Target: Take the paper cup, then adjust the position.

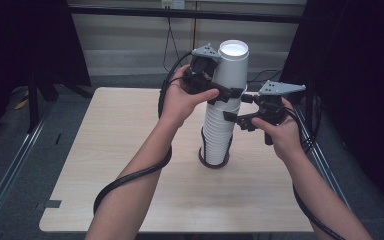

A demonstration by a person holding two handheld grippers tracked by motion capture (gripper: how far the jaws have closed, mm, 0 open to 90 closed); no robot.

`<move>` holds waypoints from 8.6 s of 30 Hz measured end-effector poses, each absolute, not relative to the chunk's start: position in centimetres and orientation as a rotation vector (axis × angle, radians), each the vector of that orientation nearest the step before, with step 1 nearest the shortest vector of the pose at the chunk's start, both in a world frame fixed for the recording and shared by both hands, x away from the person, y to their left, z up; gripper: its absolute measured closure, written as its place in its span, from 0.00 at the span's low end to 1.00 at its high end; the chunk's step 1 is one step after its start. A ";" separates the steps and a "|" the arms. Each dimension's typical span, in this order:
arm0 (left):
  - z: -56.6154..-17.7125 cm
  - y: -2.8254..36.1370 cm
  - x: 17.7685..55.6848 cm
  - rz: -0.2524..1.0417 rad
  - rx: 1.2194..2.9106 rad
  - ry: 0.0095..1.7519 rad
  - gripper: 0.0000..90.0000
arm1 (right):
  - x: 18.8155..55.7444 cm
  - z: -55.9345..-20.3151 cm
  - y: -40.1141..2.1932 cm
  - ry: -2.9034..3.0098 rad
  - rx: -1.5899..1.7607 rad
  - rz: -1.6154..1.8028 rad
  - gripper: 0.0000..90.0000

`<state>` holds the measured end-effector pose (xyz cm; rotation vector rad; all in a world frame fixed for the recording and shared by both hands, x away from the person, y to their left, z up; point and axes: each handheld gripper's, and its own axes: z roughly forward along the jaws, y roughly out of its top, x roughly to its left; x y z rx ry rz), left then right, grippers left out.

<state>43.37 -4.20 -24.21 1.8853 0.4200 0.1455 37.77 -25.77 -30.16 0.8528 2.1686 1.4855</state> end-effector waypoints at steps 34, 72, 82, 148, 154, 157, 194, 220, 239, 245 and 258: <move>-21.2 -3.1 43.2 0.169 1.811 0.439 0.09 | 37.7 -30.4 -25.9 2.179 0.847 1.485 0.14; -19.5 -0.2 42.5 0.183 1.762 0.408 0.11 | 37.5 -31.1 -26.7 2.181 0.850 1.479 0.15; -19.9 2.4 42.0 0.198 1.756 0.442 0.11 | 37.1 -32.0 -27.3 2.197 0.866 1.461 0.15; -33.1 10.3 38.1 0.189 2.186 0.513 0.14 | 33.6 -36.7 -27.8 2.350 0.780 1.460 0.16; -34.0 10.1 37.9 0.178 2.230 0.511 0.14 | 33.6 -37.4 -27.8 2.369 0.777 1.465 0.16; -34.3 10.1 37.8 0.175 2.241 0.511 0.14 | 33.5 -37.6 -27.8 2.378 0.777 1.456 0.16; -38.2 6.5 35.4 0.148 2.593 0.362 0.14 | 32.1 -39.9 -26.2 2.583 0.647 1.347 0.16; -39.1 4.0 34.7 0.086 2.711 0.282 0.15 | 31.7 -40.1 -23.9 2.658 0.578 1.354 0.16; -39.7 2.3 34.4 0.052 2.747 0.228 0.15 | 32.0 -39.9 -21.4 2.718 0.477 1.357 0.16; -39.7 1.7 34.1 0.061 2.745 0.200 0.16 | 32.1 -39.6 -20.2 2.734 0.444 1.344 0.16; -39.6 0.9 33.7 0.060 2.752 0.164 0.15 | 32.4 -39.7 -19.4 2.758 0.446 1.339 0.17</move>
